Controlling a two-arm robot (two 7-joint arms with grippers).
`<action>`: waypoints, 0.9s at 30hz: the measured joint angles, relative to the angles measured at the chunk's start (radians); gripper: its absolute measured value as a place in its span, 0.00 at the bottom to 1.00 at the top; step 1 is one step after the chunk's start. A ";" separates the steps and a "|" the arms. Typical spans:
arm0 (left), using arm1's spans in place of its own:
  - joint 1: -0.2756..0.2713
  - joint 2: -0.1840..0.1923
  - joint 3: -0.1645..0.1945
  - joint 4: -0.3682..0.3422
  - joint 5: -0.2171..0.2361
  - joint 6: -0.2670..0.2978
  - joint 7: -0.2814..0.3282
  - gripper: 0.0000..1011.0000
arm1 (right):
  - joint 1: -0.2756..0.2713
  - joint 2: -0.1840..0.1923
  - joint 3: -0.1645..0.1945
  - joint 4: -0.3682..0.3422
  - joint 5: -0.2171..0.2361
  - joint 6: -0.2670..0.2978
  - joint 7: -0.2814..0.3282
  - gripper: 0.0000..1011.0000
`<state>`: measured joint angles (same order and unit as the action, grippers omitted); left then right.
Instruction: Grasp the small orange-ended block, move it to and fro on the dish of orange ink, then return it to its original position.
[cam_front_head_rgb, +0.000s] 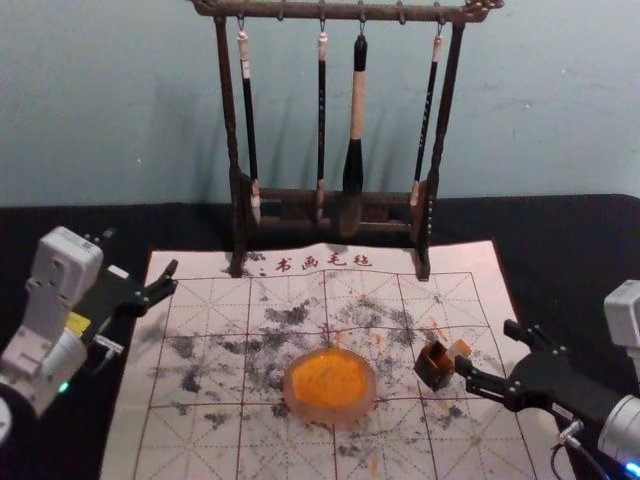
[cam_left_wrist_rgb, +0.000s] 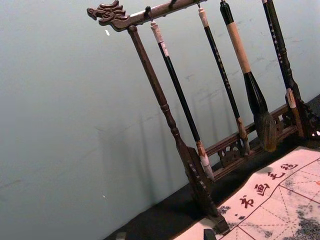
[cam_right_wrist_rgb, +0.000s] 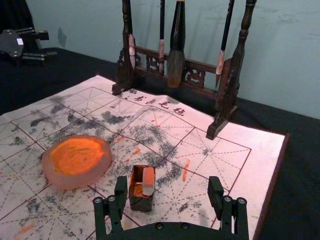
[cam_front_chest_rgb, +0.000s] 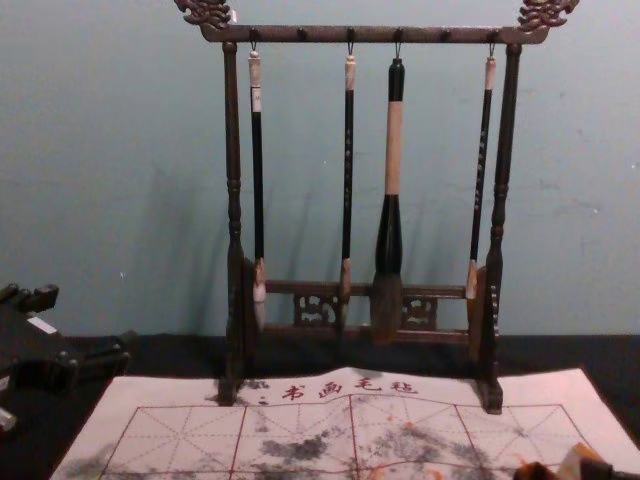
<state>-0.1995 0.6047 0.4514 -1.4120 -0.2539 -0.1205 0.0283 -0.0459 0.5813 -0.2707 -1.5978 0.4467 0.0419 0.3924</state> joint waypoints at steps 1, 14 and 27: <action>0.000 0.000 0.000 0.000 0.000 0.000 0.000 0.99 | 0.000 0.000 0.000 0.000 0.000 0.000 0.000 0.99; 0.000 0.000 0.000 0.000 0.000 0.000 0.000 0.99 | 0.022 -0.027 0.003 0.028 -0.028 0.010 0.019 0.99; 0.000 0.000 0.000 0.000 0.000 0.000 0.000 0.99 | 0.038 -0.036 -0.009 0.045 -0.031 0.025 0.040 0.99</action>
<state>-0.1995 0.6047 0.4514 -1.4120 -0.2539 -0.1205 0.0283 -0.0078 0.5454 -0.2797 -1.5525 0.4157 0.0671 0.4323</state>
